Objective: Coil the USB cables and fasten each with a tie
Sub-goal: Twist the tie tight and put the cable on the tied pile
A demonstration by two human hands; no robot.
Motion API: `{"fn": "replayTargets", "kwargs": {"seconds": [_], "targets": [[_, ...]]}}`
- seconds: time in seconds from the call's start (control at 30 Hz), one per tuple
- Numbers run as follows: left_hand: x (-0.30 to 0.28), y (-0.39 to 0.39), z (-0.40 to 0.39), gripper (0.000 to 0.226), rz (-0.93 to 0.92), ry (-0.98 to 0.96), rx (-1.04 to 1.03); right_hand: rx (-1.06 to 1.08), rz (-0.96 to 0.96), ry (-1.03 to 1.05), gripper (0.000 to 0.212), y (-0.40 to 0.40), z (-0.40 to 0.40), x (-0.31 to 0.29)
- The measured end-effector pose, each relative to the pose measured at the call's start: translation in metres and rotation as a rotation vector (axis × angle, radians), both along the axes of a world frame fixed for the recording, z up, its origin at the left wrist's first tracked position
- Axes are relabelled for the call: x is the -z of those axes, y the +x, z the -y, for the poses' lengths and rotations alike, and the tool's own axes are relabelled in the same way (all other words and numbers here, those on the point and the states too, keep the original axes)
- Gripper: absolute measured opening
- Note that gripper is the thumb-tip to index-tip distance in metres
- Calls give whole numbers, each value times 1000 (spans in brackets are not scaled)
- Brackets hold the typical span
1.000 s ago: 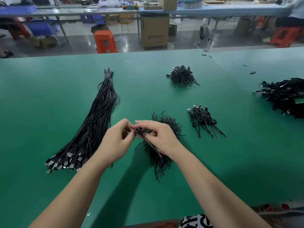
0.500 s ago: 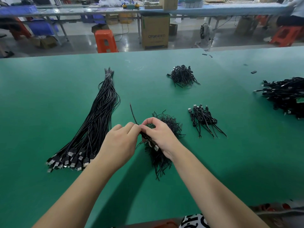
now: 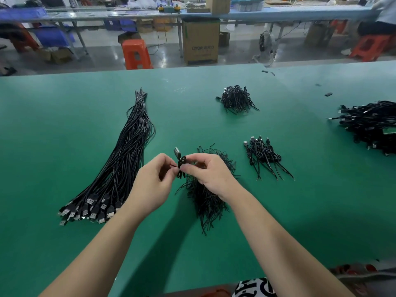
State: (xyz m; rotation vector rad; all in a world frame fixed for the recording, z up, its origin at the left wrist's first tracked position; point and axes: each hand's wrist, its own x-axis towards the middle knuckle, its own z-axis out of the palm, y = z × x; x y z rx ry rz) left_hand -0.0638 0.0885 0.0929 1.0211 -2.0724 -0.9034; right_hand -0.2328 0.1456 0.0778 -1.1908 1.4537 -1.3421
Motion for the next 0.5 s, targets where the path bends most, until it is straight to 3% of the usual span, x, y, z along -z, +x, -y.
{"fn": "replayTargets", "kwargs": {"seconds": [0.07, 0.2, 0.27, 0.33, 0.5], "targets": [[-2, -1, -3, 13, 84, -233, -10, 2, 9, -8, 5, 2, 2, 0], [-1, -2, -4, 12, 314, -728, 56, 76, 15, 61, 19, 4, 5, -5], [2, -1, -3, 14, 387, -886, 100, 68, 38, 55, 15, 4, 6, -6], [5, -1, -4, 13, 362, -861, 88, 51, 26, 36, 8, 6, 6, -7], [0, 1, -3, 9, 123, -328, -43, -94, 127, 32, 19, 8, 5, -9]]}}
